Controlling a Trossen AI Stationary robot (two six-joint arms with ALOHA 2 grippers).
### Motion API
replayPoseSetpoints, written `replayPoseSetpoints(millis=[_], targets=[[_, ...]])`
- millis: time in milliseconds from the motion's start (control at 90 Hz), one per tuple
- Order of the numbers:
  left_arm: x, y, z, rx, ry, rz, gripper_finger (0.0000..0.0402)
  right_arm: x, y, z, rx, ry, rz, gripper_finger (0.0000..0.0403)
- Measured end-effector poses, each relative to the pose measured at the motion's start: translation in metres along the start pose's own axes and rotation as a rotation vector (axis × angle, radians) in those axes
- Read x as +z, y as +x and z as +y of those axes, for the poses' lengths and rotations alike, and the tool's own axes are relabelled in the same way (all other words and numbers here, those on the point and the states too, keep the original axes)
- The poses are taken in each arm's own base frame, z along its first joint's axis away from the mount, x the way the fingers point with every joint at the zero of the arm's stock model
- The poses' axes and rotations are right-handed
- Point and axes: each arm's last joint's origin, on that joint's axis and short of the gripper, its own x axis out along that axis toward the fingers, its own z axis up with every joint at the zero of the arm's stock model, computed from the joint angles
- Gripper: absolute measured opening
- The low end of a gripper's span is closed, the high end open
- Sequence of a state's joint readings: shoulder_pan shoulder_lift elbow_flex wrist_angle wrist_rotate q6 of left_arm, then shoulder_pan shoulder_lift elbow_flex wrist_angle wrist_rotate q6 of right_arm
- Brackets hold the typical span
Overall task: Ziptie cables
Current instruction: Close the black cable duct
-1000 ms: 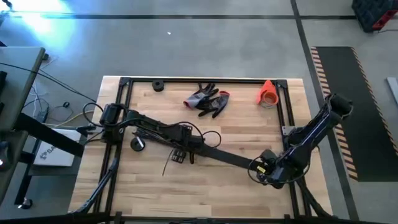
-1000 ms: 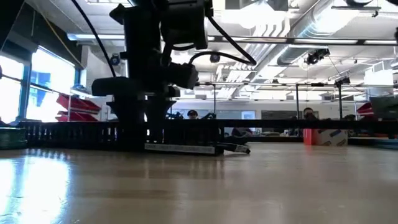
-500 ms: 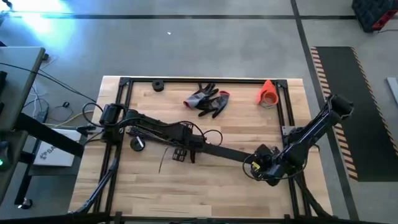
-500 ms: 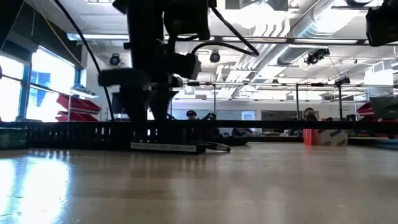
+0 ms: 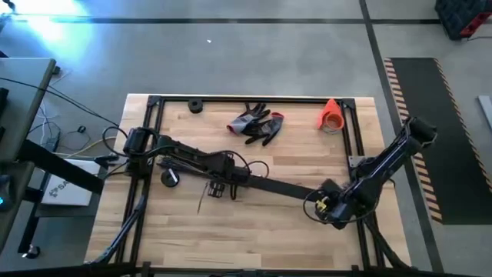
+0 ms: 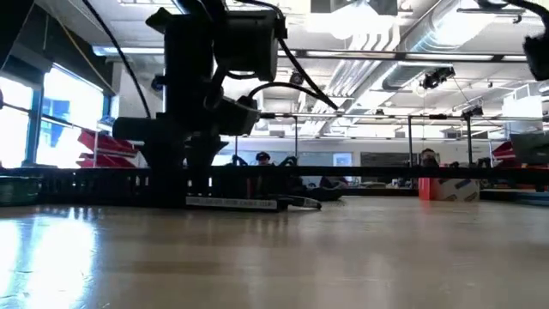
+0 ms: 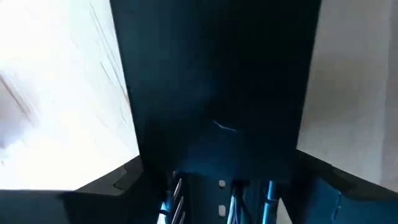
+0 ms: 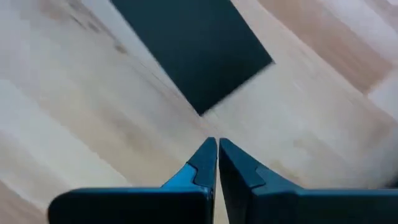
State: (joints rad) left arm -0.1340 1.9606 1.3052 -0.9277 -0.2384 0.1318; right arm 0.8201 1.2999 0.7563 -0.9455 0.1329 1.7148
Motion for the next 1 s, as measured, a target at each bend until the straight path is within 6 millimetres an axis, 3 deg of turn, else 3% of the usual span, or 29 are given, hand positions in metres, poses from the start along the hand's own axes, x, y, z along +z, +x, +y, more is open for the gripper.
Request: replayPoseSetpoints(millis=[333,656,789,1000], targets=[[0.002,-0.001,-0.002,0.014,0.004,-0.018,0.0222,-0.007,0.006,0.002,-0.035,0.012,0.033,0.0],[0.014,-0.008,-0.009,0.032,0.016,-0.117,0.0222,0.018,0.008,0.014,0.07,0.023,-0.269,0.0],[0.017,-0.012,-0.009,0.043,0.018,-0.124,0.0221,0.016,0.004,0.009,0.013,0.024,-0.134,0.0],[0.016,-0.012,-0.008,0.048,0.013,-0.117,0.0221,-0.004,0.002,-0.002,-0.106,0.119,0.083,0.0]])
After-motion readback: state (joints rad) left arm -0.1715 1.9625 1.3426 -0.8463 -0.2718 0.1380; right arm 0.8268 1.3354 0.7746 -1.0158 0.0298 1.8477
